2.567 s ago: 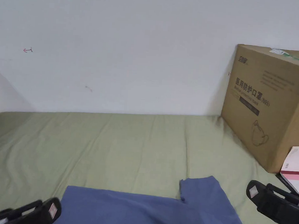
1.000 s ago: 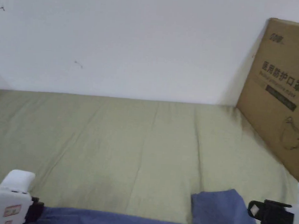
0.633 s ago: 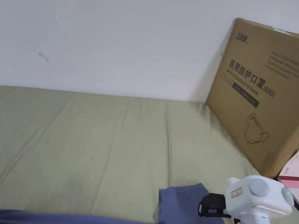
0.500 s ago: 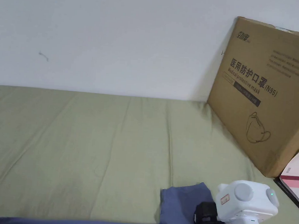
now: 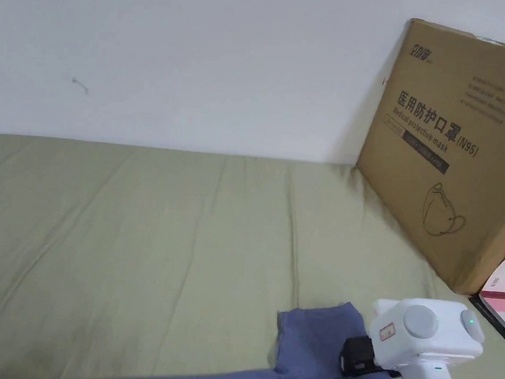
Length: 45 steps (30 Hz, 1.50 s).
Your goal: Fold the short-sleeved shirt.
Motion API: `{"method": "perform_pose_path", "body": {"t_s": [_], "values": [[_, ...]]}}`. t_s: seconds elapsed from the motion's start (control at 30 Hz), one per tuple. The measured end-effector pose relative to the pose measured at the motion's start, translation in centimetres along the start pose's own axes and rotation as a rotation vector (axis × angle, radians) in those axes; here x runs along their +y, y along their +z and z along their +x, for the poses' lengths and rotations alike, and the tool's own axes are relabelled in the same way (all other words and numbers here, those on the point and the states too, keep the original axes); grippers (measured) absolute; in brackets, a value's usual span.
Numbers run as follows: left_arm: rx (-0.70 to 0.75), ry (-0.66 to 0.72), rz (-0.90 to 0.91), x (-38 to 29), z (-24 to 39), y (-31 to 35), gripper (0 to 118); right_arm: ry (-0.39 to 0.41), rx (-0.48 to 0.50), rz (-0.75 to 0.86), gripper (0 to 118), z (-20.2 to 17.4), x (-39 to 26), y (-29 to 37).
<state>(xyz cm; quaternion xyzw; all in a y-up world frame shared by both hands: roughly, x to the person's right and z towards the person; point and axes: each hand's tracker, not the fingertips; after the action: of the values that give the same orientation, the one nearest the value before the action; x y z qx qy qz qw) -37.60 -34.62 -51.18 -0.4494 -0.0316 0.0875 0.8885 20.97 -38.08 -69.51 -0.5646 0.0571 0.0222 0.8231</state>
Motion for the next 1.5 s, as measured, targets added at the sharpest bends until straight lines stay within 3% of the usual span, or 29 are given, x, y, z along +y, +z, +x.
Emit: {"method": "perform_pose_path", "body": {"t_s": [0.07,0.13,0.23,0.4,0.53,0.63,1.0,1.33,1.5], "values": [[-0.006,-0.002,0.015,0.3,0.2,0.7,1,0.01,0.074,0.038,1,0.4,-0.2,1.5],[-0.008,0.0,0.038,0.5,0.4,1.6,1,-0.041,0.171,0.041,1,0.1,-1.1,3.5],[-0.016,0.003,0.092,0.6,0.8,3.6,1,-0.029,0.17,0.191,1,-0.3,-2.5,8.0],[-0.021,-0.016,0.205,0.9,2.0,9.5,1,-0.212,0.327,0.28,1,0.8,-5.6,15.8],[-0.038,-0.028,0.279,1.9,2.9,15.1,1,-0.127,0.302,0.387,1,0.3,-7.4,22.2],[-0.032,-0.061,0.353,2.6,3.9,19.3,1,-0.127,0.378,0.49,1,0.2,-8.3,27.2],[-0.001,-0.116,0.554,8.7,6.1,29.2,1,-0.025,0.343,0.716,1,-2.4,-3.1,40.6],[0.032,-0.037,0.663,19.5,4.9,28.8,1,0.018,0.2,0.854,1,-4.7,10.3,44.6],[0.042,0.012,0.755,25.6,4.4,28.1,1,-0.012,0.157,0.957,1,-6.1,16.8,46.2]]}}
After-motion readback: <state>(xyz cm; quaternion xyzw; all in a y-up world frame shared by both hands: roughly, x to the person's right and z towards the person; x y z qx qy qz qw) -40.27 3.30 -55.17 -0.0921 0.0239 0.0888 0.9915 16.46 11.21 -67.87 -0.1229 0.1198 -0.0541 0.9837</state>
